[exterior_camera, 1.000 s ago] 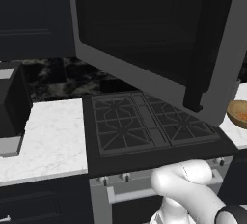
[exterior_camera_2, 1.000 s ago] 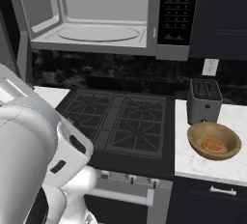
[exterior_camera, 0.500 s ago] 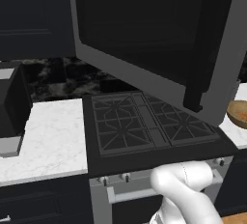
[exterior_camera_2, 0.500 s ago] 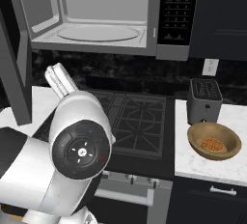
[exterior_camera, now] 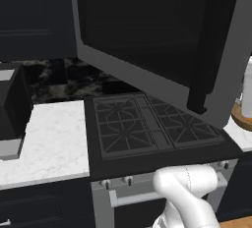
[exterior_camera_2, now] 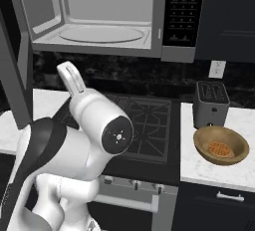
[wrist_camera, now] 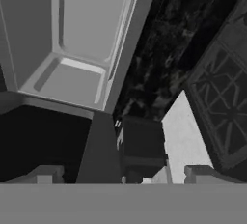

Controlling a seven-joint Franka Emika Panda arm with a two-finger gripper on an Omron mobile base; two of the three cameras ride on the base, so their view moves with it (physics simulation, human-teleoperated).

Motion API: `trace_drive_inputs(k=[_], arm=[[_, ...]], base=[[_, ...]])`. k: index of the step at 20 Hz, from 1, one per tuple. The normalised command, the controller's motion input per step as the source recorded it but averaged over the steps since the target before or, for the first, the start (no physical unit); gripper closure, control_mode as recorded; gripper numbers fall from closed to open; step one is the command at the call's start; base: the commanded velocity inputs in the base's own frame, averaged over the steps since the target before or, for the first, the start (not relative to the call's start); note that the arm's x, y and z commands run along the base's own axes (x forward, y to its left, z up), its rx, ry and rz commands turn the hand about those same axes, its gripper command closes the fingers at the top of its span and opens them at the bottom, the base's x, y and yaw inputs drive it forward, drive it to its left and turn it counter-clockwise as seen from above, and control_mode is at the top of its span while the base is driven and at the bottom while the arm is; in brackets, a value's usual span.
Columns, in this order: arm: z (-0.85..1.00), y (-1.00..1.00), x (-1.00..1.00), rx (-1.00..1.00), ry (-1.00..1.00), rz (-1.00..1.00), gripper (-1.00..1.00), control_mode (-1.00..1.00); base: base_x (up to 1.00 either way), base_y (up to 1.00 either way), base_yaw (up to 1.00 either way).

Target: Open the microwave, place the bowl with waffle inside the microwave, then close the microwave door and turn it on.

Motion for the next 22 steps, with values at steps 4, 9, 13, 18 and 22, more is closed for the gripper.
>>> trace_drive_inputs(k=[4,9,13,18,22], arm=[[0.0,0.69,0.26,0.1,0.0,0.33,-1.0,-1.0],[0.0,0.8,0.07,0.06,0.01,0.37,-1.0,-1.0],[0.0,1.0,-0.32,0.01,0.0,0.37,-1.0,-1.0],[0.0,1.0,-0.61,0.0,-0.03,0.3,-1.0,-1.0],[0.0,1.0,-0.75,0.0,-0.07,0.26,-1.0,-1.0]], base=[[0.0,0.0,0.0],[0.0,0.0,0.0],[0.0,0.0,0.0],[0.0,0.0,0.0],[0.0,0.0,0.0]])
